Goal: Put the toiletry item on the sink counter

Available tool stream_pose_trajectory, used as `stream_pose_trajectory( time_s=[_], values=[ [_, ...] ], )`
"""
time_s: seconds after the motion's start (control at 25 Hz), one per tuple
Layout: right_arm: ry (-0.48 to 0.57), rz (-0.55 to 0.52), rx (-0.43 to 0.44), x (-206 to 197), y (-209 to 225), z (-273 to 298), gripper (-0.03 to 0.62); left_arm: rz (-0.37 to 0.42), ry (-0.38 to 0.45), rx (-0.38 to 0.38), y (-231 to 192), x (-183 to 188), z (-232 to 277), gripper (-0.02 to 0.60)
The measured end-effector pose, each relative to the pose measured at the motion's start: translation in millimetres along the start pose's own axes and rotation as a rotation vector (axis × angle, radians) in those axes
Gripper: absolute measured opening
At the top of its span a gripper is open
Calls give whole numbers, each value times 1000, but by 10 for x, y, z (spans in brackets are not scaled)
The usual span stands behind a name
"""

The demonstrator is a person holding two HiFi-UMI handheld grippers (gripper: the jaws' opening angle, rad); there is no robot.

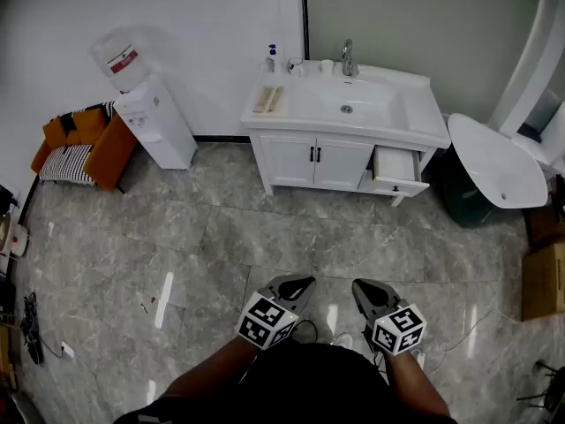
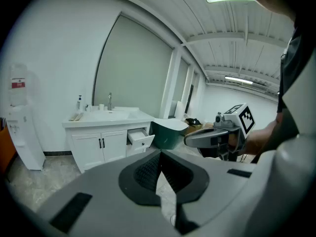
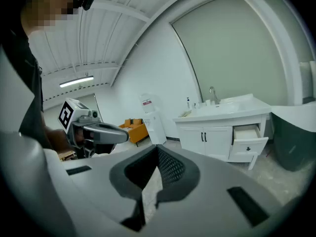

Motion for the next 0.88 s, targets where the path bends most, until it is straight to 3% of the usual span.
stream_pose_trajectory(
  time_s=[0.88],
  values=[
    [0,24,-8,-19,-144,241,5,8,-4,-28,-232,-33,-92,0]
  ],
)
Point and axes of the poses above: the fingertips, and each gripper's own axes: z forward along the fingers, y to its right, x out of its top, the point moved 1 cm from there along -z, backward along the fingers, and after that the axes turned 3 degrees about -z, right-handed, at the moved point
